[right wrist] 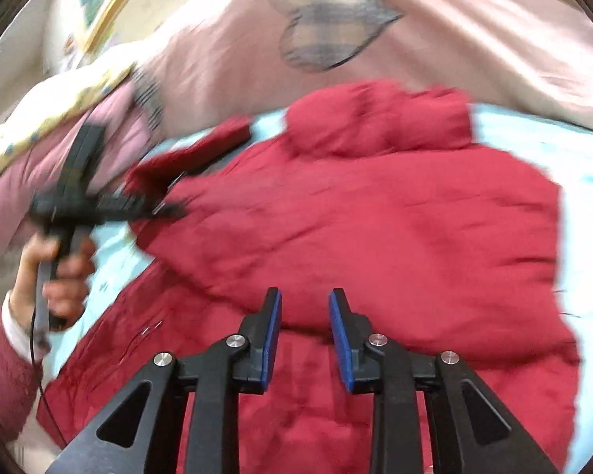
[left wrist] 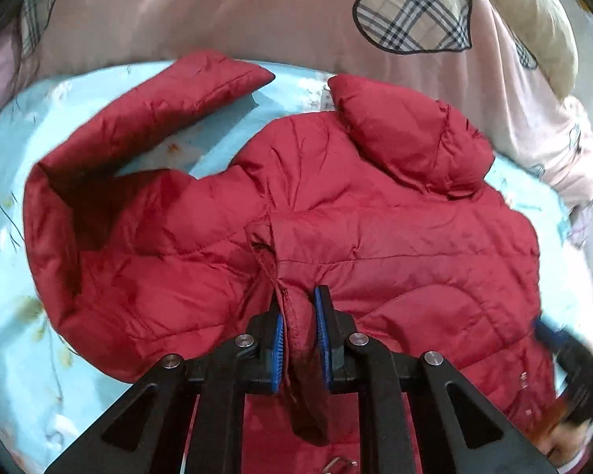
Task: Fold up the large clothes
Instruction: 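Fold the held sleeve across the jacket back with the right gripper, then release, then move the left gripper toward the other sleeve of the jacket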
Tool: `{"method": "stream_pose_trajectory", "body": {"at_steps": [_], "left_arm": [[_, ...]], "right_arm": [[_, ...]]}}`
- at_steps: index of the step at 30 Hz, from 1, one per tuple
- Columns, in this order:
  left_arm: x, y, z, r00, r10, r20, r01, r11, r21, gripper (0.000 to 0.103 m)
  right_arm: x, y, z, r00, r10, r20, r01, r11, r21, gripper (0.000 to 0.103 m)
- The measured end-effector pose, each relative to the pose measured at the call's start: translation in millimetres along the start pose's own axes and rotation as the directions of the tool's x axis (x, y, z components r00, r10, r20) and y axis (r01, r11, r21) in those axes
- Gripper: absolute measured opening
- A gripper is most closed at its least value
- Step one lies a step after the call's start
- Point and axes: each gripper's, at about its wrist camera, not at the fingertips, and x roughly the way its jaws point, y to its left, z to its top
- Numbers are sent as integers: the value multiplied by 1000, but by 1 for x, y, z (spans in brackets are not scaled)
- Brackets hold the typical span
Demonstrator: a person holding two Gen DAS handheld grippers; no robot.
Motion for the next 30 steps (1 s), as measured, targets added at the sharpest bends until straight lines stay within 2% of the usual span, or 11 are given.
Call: {"method": "stream_pose_trajectory", "body": {"at_steps": [2, 5, 8, 10, 12, 15, 17, 19, 21, 25, 30], "left_arm": [[4, -12, 1, 999, 42, 13, -43, 998, 40, 14], [-6, -34, -1, 991, 120, 53, -124, 989, 81, 17], [-29, -39, -18, 979, 184, 91, -187, 982, 17, 31], [-42, -41, -26, 964, 218, 150, -216, 976, -28, 39], [-65, -44, -35, 959, 203, 198, -198, 979, -43, 40], [-84, -60, -44, 964, 104, 246, -105, 994, -8, 40], [-82, -75, -44, 972, 26, 232, -36, 999, 37, 40], [-69, -92, -44, 978, -2, 209, -15, 997, 82, 40], [-46, -102, -44, 985, 22, 174, -40, 994, 104, 40], [14, -91, -50, 996, 76, 49, -79, 993, 82, 41], [29, -87, -55, 995, 76, 58, -81, 993, 82, 41]], "right_arm": [[-8, -23, 9, 996, -77, 34, 75, 996, 54, 28], [-6, -53, 19, 989, -147, 30, 142, 982, 125, 29], [13, -74, 23, 980, -195, -26, 197, 968, 153, 30], [28, -82, 19, 976, -203, -75, 213, 963, 166, 28], [40, -84, 14, 970, -220, -104, 235, 959, 156, 28], [50, -88, 7, 966, -233, -115, 249, 957, 152, 28], [53, -88, 6, 964, -237, -120, 254, 954, 157, 28], [54, -87, 4, 962, -244, -123, 261, 953, 153, 28], [53, -86, 2, 960, -255, -120, 270, 953, 139, 28], [51, -89, 2, 964, -239, -117, 256, 953, 161, 28], [32, -71, 10, 973, -220, -65, 228, 957, 177, 32]]}}
